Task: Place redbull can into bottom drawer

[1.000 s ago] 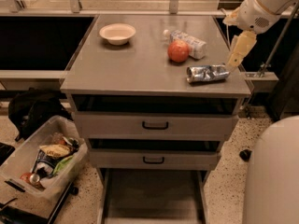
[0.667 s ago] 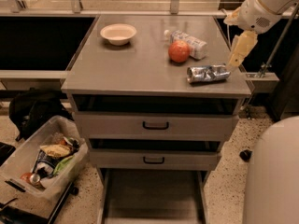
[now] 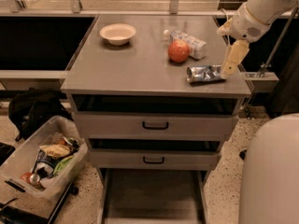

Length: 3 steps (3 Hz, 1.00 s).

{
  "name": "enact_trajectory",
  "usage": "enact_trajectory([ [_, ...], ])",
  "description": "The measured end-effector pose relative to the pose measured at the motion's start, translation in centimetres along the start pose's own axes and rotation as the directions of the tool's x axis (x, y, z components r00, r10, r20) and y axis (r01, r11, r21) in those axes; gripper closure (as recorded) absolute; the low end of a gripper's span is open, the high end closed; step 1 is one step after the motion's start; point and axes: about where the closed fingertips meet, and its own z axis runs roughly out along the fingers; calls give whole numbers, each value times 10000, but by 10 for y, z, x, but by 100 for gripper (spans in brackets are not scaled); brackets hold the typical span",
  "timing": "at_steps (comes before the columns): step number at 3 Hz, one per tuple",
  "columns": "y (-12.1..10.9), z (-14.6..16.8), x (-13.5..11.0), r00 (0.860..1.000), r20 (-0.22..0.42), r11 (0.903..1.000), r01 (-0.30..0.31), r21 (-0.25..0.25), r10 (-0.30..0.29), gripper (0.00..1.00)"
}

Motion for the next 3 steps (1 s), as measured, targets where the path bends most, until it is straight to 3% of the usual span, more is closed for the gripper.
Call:
enact_trajectory([
  [1, 1, 5, 0, 10000, 15, 10000, 14, -92, -14, 0],
  [2, 20, 49, 0, 9999, 164, 9933, 0, -1156, 19, 0],
  [3, 42, 97, -5, 9998, 199, 9743, 38, -2250, 7, 0],
])
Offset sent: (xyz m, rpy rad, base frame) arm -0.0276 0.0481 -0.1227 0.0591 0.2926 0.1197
